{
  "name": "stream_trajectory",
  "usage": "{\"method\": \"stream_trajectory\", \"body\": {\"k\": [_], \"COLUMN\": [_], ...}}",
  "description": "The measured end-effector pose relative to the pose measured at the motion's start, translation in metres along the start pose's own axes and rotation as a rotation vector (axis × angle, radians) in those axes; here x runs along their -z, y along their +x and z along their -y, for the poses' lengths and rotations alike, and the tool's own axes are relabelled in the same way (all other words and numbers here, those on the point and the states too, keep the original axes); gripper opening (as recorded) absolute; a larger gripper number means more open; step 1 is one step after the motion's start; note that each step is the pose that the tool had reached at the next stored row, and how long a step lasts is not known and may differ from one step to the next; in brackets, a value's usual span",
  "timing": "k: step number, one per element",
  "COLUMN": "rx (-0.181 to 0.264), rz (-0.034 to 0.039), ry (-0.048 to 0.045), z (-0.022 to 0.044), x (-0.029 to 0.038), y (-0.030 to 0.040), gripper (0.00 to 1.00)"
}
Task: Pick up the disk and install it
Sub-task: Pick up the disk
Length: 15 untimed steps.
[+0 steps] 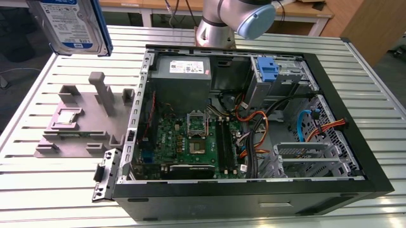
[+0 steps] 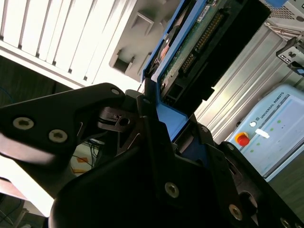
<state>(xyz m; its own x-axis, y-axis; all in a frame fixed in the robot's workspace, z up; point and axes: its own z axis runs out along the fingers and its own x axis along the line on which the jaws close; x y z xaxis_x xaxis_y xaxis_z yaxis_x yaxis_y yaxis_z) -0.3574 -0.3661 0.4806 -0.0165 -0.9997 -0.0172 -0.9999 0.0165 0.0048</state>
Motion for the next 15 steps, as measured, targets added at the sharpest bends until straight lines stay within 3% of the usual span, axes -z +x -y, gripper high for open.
{"method": "stream_trajectory", "body": {"k": [15], "rx": [-0.001], "rz": [0.0001], "ry": [0.0000], "z": [0.0062], "x": [0.0000], "y": [0.0048], "gripper": [0.37]}}
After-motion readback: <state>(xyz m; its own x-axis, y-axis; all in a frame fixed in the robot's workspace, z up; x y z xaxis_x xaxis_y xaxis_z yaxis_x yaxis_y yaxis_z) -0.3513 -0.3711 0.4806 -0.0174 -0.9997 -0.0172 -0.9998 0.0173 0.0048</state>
